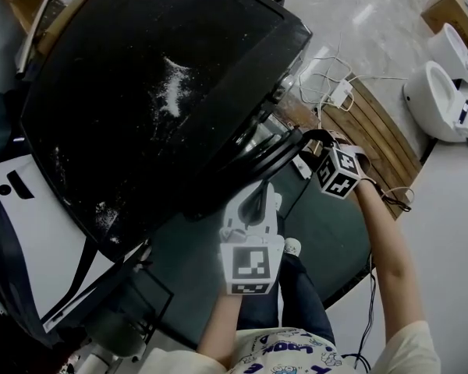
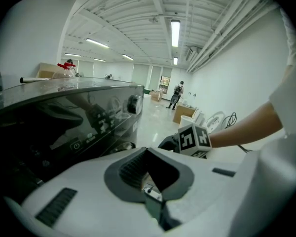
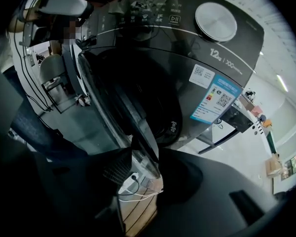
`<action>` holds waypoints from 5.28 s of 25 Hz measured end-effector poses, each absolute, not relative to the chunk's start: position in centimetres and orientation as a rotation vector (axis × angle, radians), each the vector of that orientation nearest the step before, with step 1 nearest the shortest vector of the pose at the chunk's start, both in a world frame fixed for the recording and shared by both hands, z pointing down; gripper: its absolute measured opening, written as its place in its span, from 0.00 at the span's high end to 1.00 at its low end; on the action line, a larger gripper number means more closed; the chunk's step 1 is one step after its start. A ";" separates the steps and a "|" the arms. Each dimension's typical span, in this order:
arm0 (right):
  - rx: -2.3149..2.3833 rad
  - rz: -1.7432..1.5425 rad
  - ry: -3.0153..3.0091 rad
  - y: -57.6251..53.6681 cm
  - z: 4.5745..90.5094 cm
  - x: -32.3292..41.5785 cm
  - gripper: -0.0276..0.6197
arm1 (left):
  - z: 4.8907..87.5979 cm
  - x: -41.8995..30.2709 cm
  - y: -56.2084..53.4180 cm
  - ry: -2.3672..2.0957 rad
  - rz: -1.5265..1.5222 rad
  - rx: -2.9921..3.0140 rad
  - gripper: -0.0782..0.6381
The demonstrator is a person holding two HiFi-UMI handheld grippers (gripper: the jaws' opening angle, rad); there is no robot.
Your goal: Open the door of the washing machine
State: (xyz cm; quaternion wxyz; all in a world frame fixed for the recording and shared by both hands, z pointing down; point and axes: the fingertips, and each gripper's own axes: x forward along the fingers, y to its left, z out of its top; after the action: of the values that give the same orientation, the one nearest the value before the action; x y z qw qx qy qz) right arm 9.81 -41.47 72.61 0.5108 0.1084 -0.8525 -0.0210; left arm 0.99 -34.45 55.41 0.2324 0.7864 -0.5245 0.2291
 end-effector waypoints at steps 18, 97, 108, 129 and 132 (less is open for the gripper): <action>0.340 0.085 -2.066 -31.8 73.0 15.4 0.72 | 54.1 5.2 -26.1 -1.480 0.620 2.163 0.89; 0.800 0.481 -1.961 7.5 74.9 9.7 0.82 | 50.9 -9.7 8.2 -1.506 0.616 2.204 0.89; 0.861 0.581 -2.007 11.3 74.5 6.4 0.82 | 50.7 -10.6 9.6 -1.523 0.600 2.192 0.89; 0.905 0.711 -2.066 16.4 74.2 0.6 0.82 | 50.7 -12.2 11.1 -1.567 0.586 2.145 0.89; 0.908 0.733 -2.067 16.8 74.0 -0.2 0.82 | 50.6 -12.5 11.1 -1.569 0.580 2.143 0.89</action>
State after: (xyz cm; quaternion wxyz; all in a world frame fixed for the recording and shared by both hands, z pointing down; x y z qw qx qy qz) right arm -0.17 16.80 74.02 0.3746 0.3547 -0.8075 0.2862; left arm -12.52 11.07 50.64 0.2101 0.7706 -0.5644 0.2085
